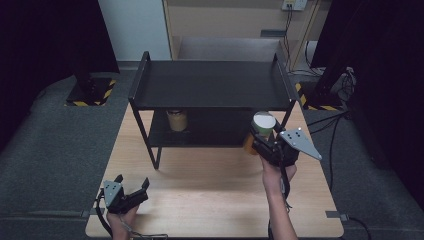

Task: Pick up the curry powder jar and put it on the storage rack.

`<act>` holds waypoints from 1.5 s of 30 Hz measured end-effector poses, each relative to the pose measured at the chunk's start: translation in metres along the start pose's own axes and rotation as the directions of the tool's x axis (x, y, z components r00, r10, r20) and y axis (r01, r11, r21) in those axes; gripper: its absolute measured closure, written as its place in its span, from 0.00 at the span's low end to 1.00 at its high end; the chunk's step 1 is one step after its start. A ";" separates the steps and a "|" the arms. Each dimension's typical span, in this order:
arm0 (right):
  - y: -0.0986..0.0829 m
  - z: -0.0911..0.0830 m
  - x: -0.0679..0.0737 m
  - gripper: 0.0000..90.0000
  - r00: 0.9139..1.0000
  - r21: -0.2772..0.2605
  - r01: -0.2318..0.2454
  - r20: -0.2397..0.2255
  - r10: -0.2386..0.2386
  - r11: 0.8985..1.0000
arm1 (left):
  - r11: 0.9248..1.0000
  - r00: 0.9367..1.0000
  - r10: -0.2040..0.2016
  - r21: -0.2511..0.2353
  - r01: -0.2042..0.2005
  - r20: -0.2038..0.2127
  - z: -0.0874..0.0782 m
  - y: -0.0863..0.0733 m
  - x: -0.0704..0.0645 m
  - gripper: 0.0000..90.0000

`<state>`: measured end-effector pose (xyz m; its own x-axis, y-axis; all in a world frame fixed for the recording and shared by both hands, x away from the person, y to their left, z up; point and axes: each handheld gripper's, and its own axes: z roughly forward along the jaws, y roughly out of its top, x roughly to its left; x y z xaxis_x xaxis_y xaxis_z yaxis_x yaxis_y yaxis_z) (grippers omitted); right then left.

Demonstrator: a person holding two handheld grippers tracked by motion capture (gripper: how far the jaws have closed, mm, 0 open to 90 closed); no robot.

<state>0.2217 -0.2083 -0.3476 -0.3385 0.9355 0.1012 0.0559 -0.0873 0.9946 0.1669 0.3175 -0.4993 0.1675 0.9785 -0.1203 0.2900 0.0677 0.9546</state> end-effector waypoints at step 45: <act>0.001 0.043 0.007 0.37 0.999 0.025 0.030 0.017 -0.030 0.999 | 1.000 1.000 -0.028 0.003 0.028 0.014 0.000 0.001 0.005 0.00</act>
<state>0.2595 -0.1874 -0.3472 -0.3237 0.9435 0.0705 0.0693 -0.0507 0.9963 0.1682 0.3224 -0.4995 0.1720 0.9735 -0.1510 0.2971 0.0949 0.9501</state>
